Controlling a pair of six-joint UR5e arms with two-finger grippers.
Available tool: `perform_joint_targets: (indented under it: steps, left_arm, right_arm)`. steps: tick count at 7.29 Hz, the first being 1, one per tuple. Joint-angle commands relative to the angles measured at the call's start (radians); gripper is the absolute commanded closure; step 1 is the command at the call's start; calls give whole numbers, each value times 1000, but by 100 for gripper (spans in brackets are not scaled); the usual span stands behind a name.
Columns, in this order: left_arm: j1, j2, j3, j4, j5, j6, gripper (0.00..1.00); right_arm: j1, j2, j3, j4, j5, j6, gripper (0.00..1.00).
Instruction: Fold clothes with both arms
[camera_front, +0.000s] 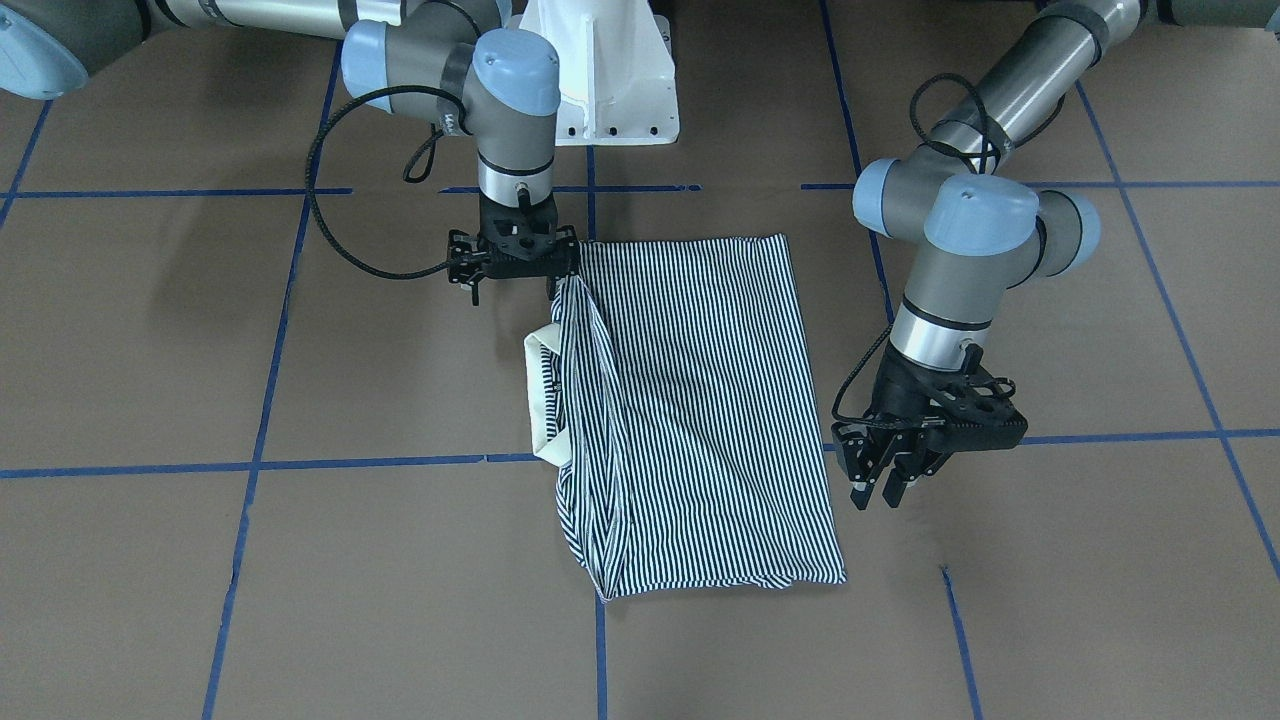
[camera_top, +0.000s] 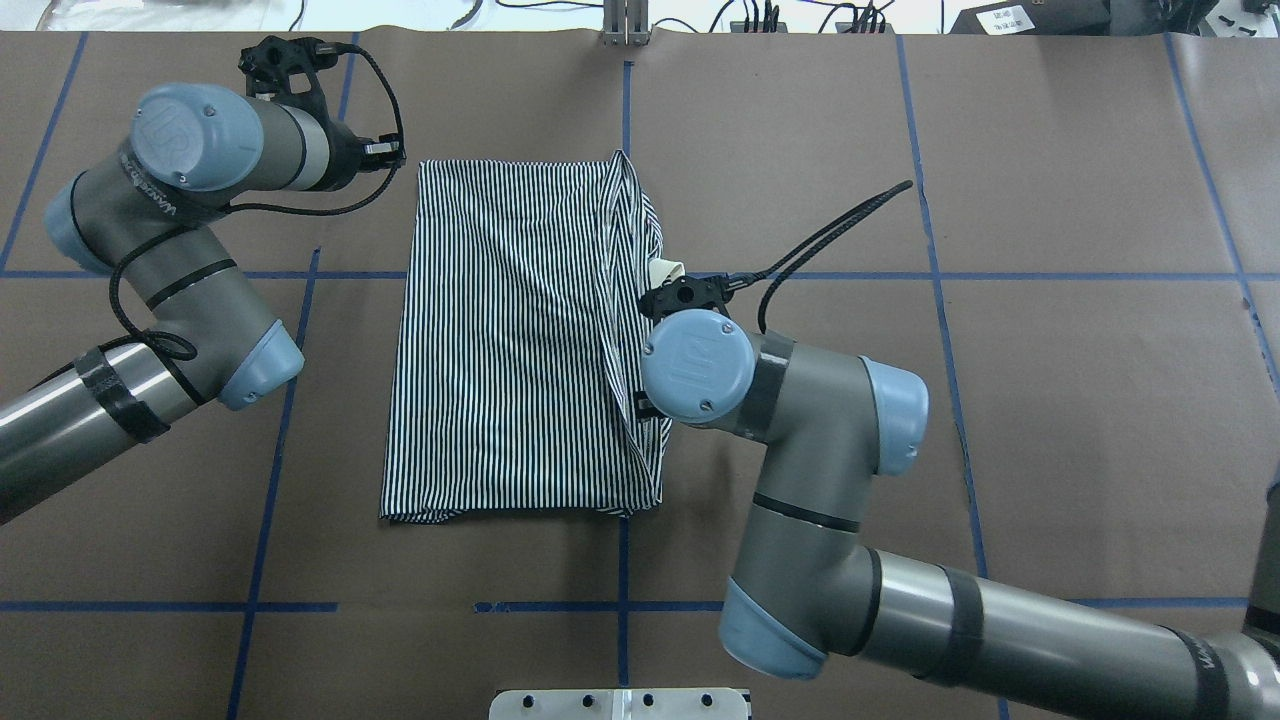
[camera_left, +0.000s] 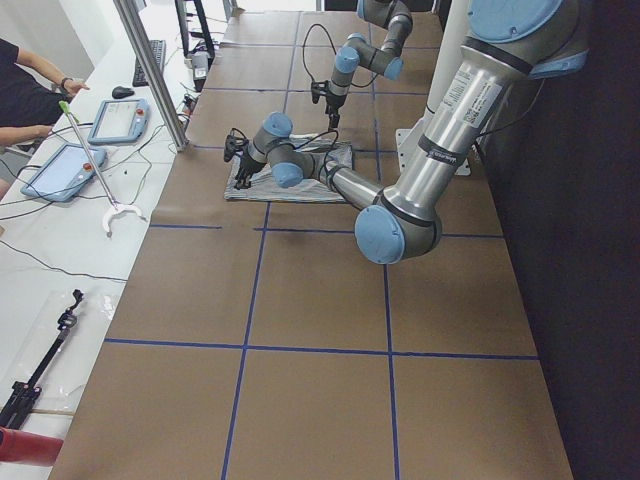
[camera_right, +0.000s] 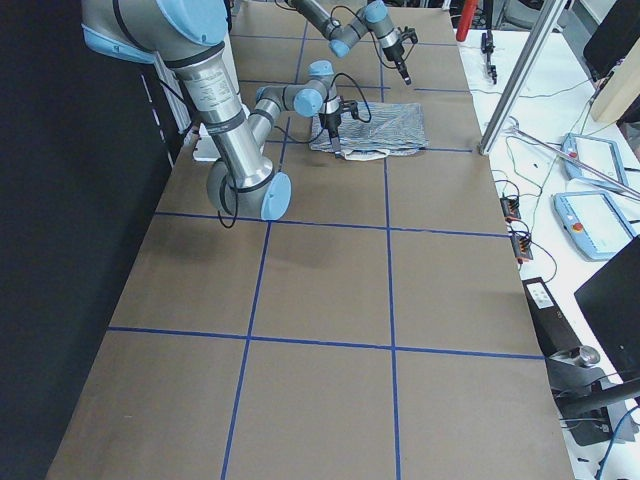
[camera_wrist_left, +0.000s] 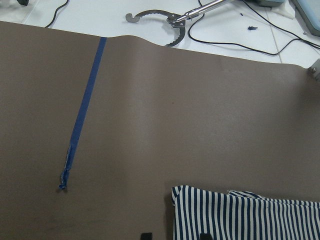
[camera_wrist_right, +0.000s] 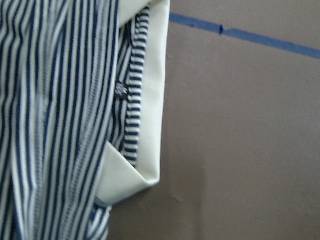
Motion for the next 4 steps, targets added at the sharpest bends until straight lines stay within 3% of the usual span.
perform_joint_targets:
  steps: [1,2,4]
  left_arm:
    - [0,48,-47,0,-21,-1,57]
    - [0,51,-47,0,-24,-1,57]
    - [0,53,-47,0,-26,-2,57]
  right_arm:
    - [9,192,-217,8,-2,6,0]
    - [6,232,-283,8,-2,2,0]
    - [1,230,-321,5,4,-11,0]
